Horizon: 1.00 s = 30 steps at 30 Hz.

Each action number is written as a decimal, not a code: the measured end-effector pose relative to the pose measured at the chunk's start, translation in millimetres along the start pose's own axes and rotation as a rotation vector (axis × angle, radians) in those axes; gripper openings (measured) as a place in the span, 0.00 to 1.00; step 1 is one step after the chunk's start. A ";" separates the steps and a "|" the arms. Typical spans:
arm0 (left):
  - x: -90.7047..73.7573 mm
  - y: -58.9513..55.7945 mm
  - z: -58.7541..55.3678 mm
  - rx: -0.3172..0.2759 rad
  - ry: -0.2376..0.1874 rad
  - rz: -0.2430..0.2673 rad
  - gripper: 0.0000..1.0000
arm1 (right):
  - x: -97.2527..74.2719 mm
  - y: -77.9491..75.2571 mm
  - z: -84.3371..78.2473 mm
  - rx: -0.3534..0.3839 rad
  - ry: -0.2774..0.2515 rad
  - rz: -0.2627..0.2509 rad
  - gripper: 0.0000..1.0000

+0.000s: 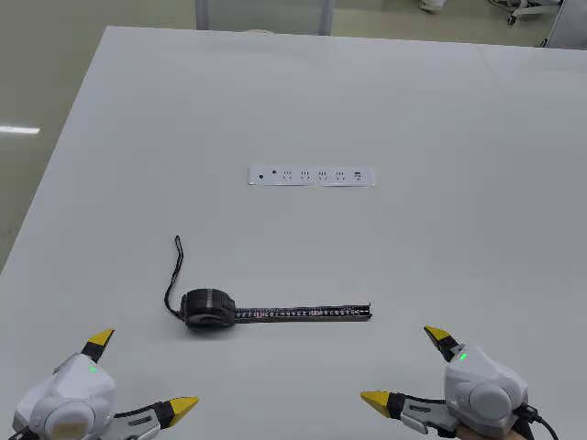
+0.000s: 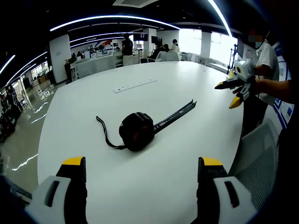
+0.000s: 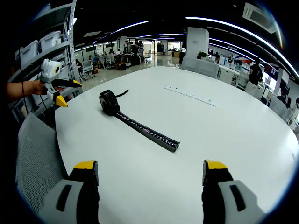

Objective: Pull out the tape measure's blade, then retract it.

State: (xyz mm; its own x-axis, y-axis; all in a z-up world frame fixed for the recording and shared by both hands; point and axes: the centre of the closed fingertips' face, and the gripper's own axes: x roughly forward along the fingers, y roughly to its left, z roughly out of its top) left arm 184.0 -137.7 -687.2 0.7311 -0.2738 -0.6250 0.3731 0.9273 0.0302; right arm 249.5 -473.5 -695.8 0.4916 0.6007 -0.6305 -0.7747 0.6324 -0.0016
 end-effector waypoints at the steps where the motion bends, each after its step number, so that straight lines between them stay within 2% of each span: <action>1: -0.2 -0.7 0.3 0.001 0.002 0.005 0.99 | -0.3 0.4 -0.3 -0.001 0.000 0.002 0.94; 7: 0.3 -8.3 1.1 -0.016 0.004 0.019 0.99 | -1.3 -0.4 -2.2 -0.002 0.004 0.004 0.94; 13: 5.1 -10.2 7.1 -0.075 -0.015 0.061 0.99 | -1.2 -2.0 -2.6 0.002 -0.004 0.008 0.93; 22: 14.3 -16.1 11.5 -0.111 -0.032 0.119 0.99 | 3.1 -2.9 -2.5 -0.005 -0.011 0.038 0.89; 27: 22.8 -21.9 11.4 -0.134 -0.039 0.141 0.99 | 6.4 -7.0 -1.9 -0.027 -0.010 0.055 0.87; 30: 28.6 -22.8 11.7 -0.138 -0.045 0.174 0.99 | 8.3 -8.1 -0.1 -0.072 -0.021 0.081 0.83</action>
State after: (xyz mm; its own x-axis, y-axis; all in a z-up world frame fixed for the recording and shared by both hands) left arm 203.0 -169.7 -696.6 0.8032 -0.1153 -0.5844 0.1600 0.9868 0.0252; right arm 259.8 -473.7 -701.1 0.4336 0.6590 -0.6146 -0.8386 0.5447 -0.0075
